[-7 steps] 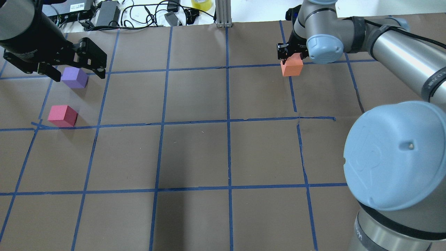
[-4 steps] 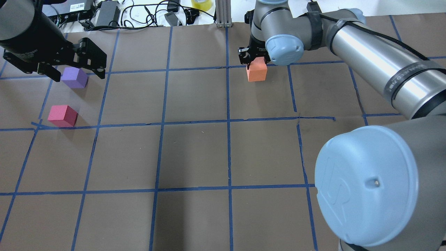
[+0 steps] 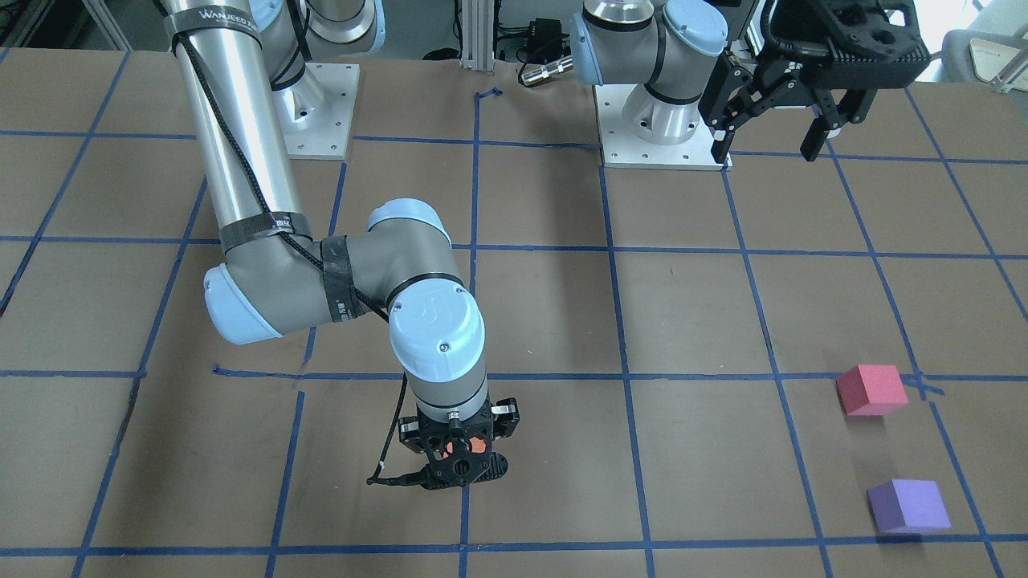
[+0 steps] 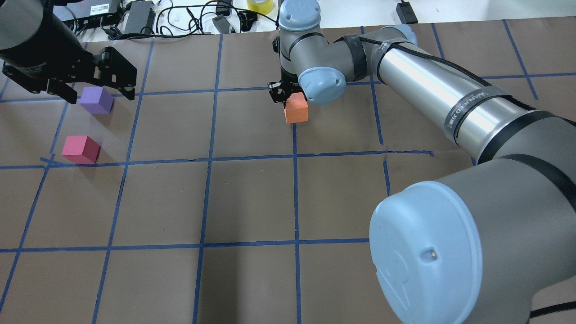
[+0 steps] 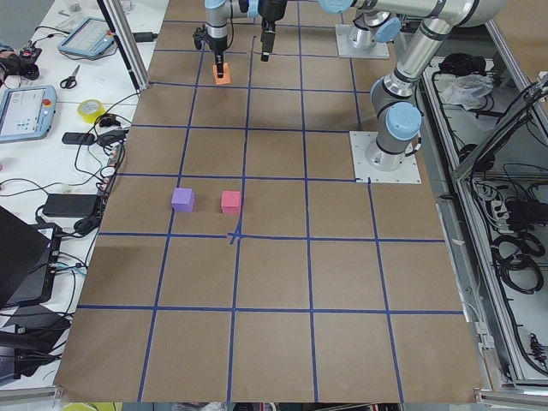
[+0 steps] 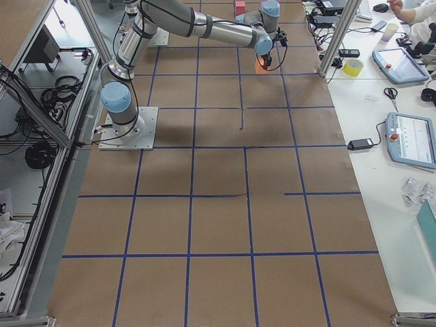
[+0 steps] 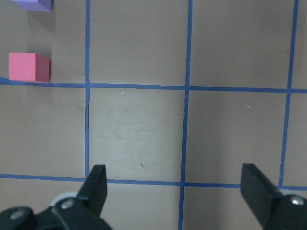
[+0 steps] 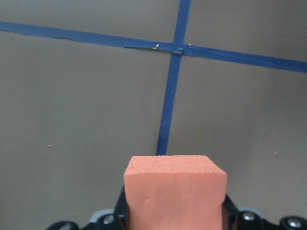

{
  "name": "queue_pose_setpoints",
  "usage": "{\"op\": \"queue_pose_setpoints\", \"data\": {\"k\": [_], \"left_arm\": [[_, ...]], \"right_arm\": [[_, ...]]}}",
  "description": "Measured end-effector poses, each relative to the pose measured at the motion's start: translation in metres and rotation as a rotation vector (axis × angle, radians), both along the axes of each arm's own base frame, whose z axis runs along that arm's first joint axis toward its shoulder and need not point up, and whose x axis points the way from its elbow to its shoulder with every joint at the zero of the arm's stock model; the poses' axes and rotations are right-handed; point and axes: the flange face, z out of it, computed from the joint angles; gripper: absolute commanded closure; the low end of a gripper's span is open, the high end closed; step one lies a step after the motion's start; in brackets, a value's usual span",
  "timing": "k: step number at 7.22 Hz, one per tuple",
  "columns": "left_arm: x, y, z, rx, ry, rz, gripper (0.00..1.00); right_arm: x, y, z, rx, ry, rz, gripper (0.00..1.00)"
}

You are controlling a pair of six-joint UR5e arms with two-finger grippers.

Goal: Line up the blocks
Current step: 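Carry the orange cube toward the table center and set it down, then open and raise the right gripper while the left gripper moves toward the orange cube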

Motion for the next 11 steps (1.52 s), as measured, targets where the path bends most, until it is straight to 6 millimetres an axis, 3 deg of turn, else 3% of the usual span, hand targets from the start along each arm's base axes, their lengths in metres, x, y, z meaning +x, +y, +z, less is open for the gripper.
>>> {"op": "queue_pose_setpoints", "data": {"k": [1,3,4,5,6,9,11], "left_arm": [[0.0,0.0,0.001,-0.002,-0.002,-0.001,0.0],[0.001,-0.006,-0.004,0.011,-0.005,-0.007,0.0],[0.002,-0.011,-0.011,0.024,-0.001,-0.004,0.0],[0.002,-0.016,-0.017,0.033,0.008,-0.002,0.0],[0.002,-0.02,-0.022,0.043,0.016,-0.003,0.0],[-0.005,-0.031,-0.035,0.065,0.105,-0.009,0.0],[-0.006,-0.039,-0.046,0.078,0.125,-0.019,0.0]], "right_arm": [[0.007,0.001,-0.006,0.005,0.0,0.004,0.74],[0.021,0.004,-0.018,0.024,-0.014,-0.011,0.73],[0.028,0.004,-0.02,0.031,-0.033,-0.027,0.62],[0.033,0.004,-0.022,0.036,-0.042,-0.034,0.2],[0.038,0.005,-0.026,0.042,-0.044,-0.033,0.0],[0.043,0.009,-0.019,0.033,-0.041,-0.039,0.0],[0.028,0.01,0.023,0.01,-0.049,-0.072,0.0]]}}
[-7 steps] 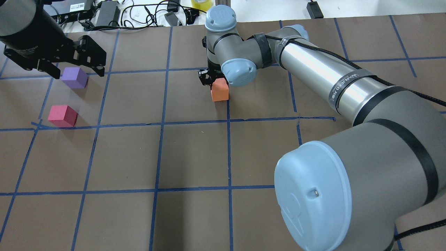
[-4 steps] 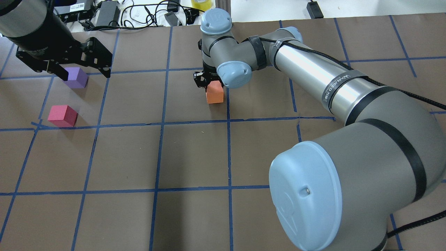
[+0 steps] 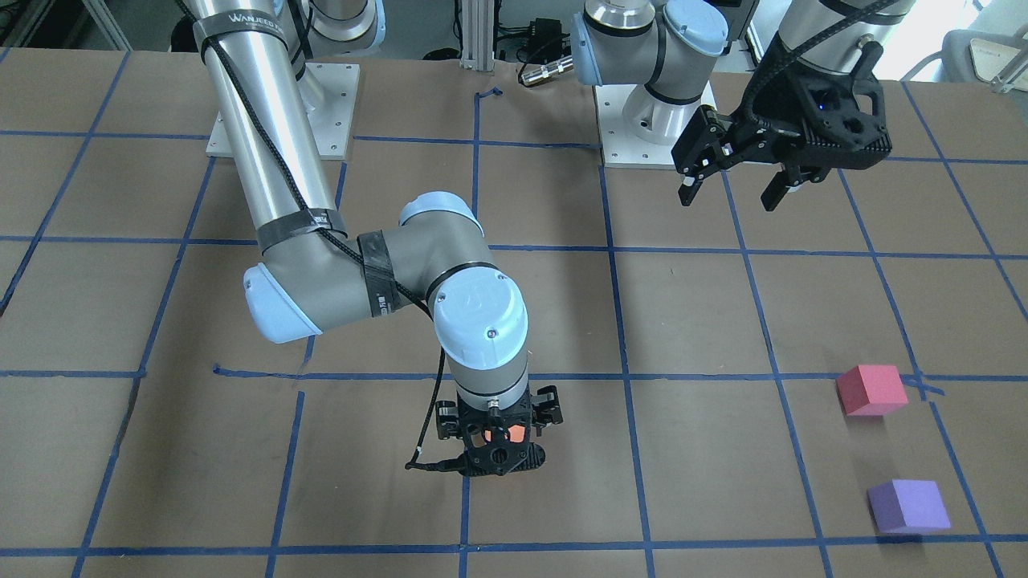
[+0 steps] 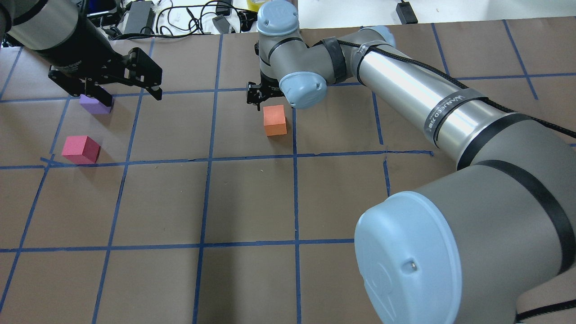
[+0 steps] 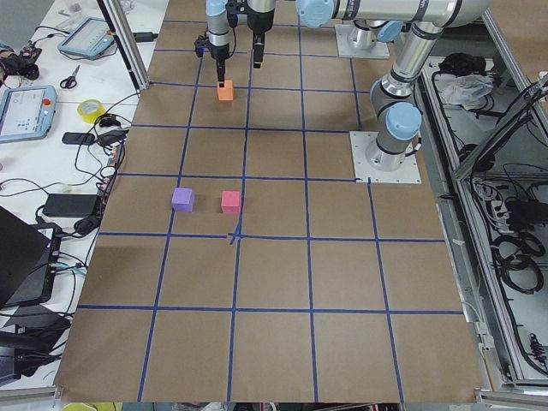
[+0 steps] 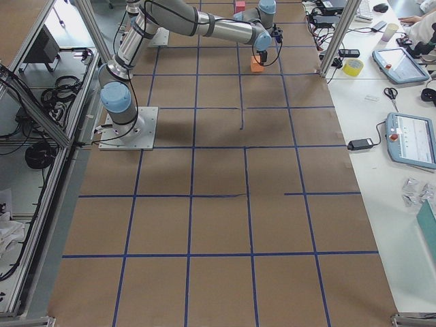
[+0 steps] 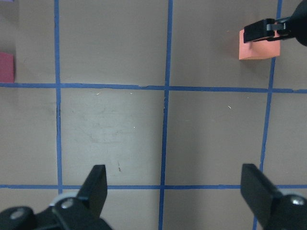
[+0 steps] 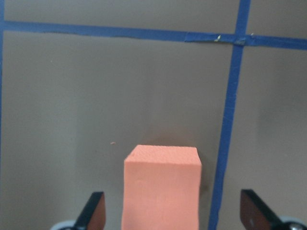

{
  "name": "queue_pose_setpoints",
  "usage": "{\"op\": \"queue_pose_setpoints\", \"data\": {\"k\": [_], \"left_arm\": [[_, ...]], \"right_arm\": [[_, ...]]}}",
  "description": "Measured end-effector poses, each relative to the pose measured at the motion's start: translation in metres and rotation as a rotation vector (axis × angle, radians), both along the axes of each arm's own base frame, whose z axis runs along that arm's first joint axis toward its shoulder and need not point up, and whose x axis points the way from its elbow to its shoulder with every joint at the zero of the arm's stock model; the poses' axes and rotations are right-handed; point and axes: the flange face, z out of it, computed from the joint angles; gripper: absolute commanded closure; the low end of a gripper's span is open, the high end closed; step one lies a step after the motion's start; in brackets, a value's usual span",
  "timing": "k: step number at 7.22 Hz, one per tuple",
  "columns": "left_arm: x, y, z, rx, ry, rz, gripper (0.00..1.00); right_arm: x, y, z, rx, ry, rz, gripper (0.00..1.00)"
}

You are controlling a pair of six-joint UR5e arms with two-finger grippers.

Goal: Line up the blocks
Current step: 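Open and raise the right gripper while the left gripper moves toward the orange cube, then lower the left gripper onto the orange cube and grasp it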

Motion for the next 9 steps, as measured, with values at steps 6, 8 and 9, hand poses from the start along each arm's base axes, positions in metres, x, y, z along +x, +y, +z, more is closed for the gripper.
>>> {"op": "queue_pose_setpoints", "data": {"k": [6,8,9], "left_arm": [[-0.072,-0.1,-0.138,-0.02,0.01,-0.004,0.0],[-0.131,-0.134,-0.195,-0.041,-0.025,-0.007,0.0],[-0.158,-0.144,-0.215,-0.035,-0.044,0.009,0.0]], "right_arm": [[-0.17,0.067,0.187,0.059,0.066,-0.072,0.0],[-0.18,0.105,0.218,0.048,0.098,-0.069,0.0],[-0.183,0.109,0.221,0.048,0.104,-0.066,0.0]]}}
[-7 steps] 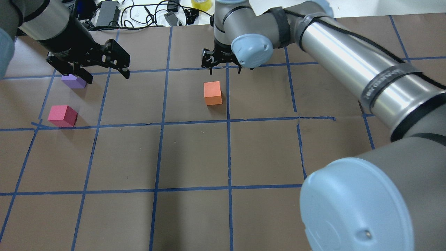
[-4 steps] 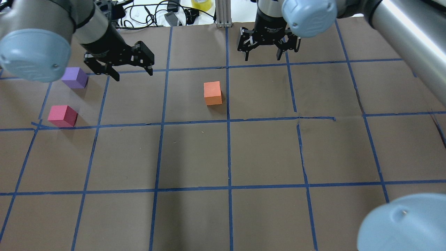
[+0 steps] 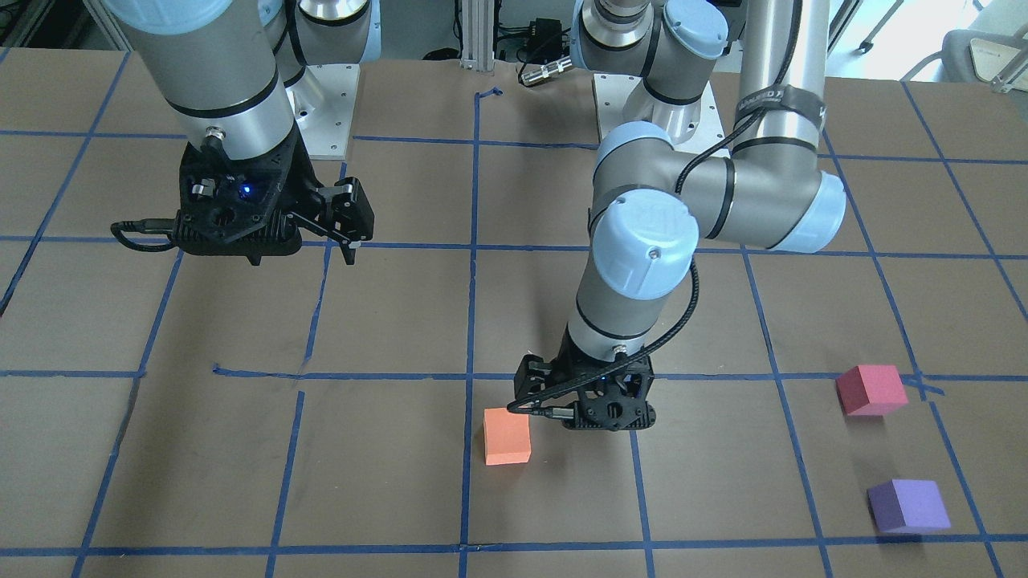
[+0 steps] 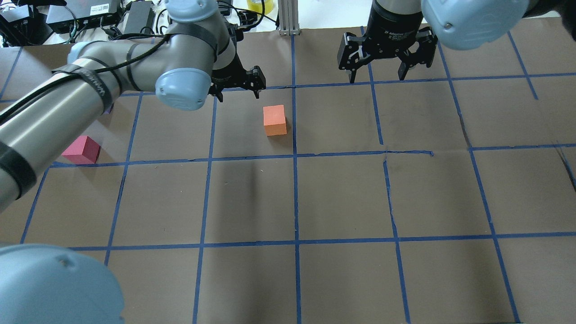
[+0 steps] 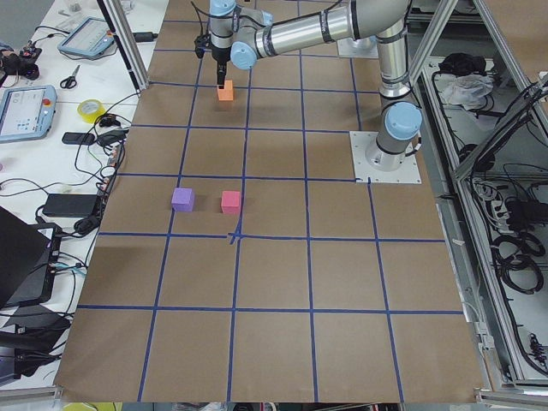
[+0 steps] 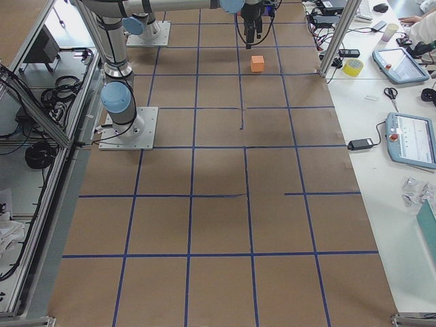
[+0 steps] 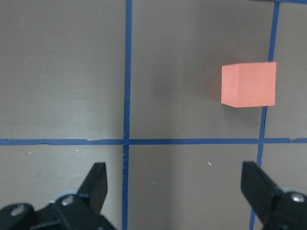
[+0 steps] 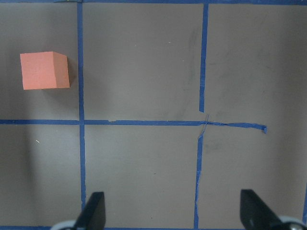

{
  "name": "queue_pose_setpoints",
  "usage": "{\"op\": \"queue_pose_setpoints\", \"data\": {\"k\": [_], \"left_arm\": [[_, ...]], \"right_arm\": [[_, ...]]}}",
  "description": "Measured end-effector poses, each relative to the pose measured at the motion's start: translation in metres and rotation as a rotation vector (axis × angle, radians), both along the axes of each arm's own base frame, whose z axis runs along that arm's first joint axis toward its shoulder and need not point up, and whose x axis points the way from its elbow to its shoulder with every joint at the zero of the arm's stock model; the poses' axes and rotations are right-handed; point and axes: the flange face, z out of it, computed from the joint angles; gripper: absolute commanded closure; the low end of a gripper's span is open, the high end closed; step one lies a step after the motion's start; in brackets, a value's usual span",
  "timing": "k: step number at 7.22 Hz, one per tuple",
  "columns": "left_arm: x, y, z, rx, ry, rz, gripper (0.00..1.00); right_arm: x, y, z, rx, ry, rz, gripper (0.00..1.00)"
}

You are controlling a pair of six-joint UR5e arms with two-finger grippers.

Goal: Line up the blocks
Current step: 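Lower the left gripper onto the orange cube and grasp it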

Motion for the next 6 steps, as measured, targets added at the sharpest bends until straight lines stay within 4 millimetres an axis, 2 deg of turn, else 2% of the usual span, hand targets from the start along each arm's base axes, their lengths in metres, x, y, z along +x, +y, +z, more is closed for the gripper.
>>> {"op": "queue_pose_setpoints", "data": {"k": [2,4,6], "left_arm": [[-0.044,-0.007,-0.039,0.03,-0.019,0.034,0.0],[-0.06,-0.007,-0.065,0.057,-0.029,0.029,0.0],[-0.065,-0.007,-0.084,0.077,-0.036,0.022,0.0]], "right_arm": [[-0.007,0.0,-0.001,0.0,0.012,-0.002,0.0],[-0.016,0.0,-0.003,0.003,0.015,0.016,0.0],[-0.036,-0.001,-0.007,0.011,0.018,0.039,0.0]]}}
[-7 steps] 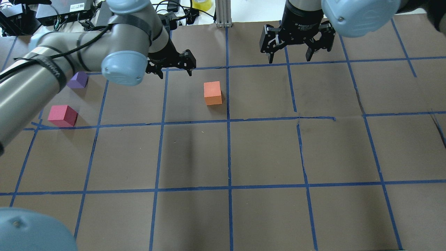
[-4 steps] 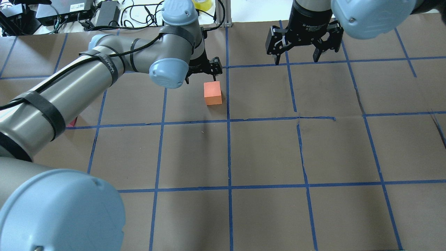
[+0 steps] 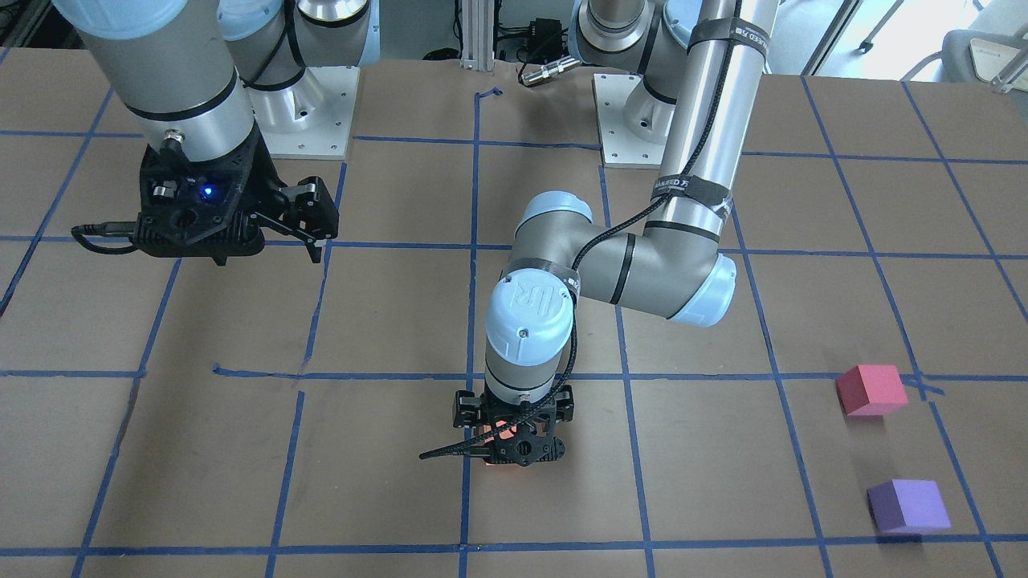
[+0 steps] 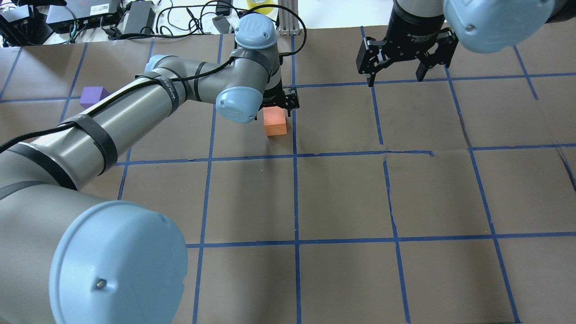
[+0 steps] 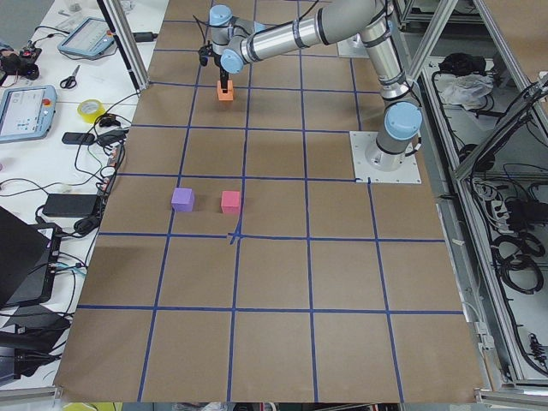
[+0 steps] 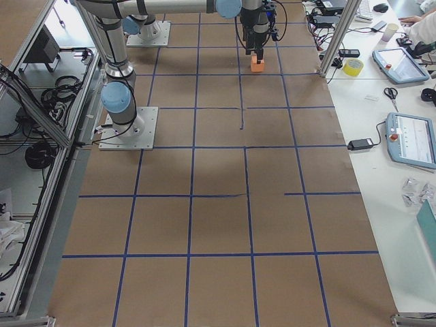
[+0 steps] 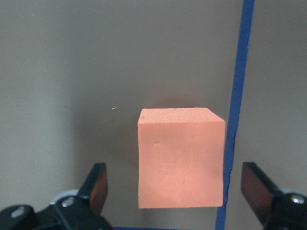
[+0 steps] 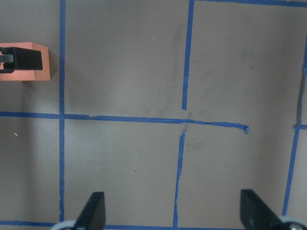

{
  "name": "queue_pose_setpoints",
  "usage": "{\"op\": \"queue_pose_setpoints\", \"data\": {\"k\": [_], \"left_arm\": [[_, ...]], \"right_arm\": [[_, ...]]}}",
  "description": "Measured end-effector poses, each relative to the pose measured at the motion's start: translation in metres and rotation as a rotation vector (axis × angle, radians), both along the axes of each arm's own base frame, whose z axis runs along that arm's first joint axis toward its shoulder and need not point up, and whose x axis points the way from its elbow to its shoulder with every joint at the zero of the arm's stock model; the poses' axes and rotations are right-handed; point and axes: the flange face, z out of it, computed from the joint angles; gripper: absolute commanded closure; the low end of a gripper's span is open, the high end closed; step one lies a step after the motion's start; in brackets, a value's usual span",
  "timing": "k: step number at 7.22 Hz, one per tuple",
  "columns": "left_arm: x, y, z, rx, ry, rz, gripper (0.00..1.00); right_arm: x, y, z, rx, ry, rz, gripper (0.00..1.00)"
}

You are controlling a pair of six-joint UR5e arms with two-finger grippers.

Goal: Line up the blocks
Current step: 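Lower the left gripper onto the orange cube and grasp it, then carry the orange cube to between the purple and pink cubes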

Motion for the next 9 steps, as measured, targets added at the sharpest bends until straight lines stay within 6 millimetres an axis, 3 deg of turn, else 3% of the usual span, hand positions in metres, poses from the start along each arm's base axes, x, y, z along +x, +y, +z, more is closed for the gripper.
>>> {"op": "queue_pose_setpoints", "data": {"k": [2,3,4,5,7,9], "left_arm": [[-0.003,-0.001,-0.013,0.009,-0.003,-0.005,0.03],[-0.003,-0.002,-0.017,0.008,-0.002,-0.008,0.38],[-0.004,-0.002,-0.02,0.006,-0.002,-0.009,0.87],[-0.004,-0.003,-0.021,0.001,-0.003,-0.01,0.95],[-0.004,-0.003,-0.019,-0.009,-0.009,-0.009,1.0],[0.003,-0.003,-0.003,-0.036,-0.048,-0.021,1.0]], "right_arm": [[-0.011,0.002,0.002,-0.002,0.0,-0.007,0.0],[-0.013,0.01,0.008,-0.011,-0.002,-0.01,0.0],[-0.014,0.021,0.011,-0.019,-0.005,-0.012,0.0],[-0.015,0.031,0.011,-0.023,-0.006,-0.014,0.0],[-0.016,0.044,0.01,-0.016,-0.004,-0.012,0.0],[-0.016,0.047,0.01,-0.016,-0.001,-0.012,0.0]]}}
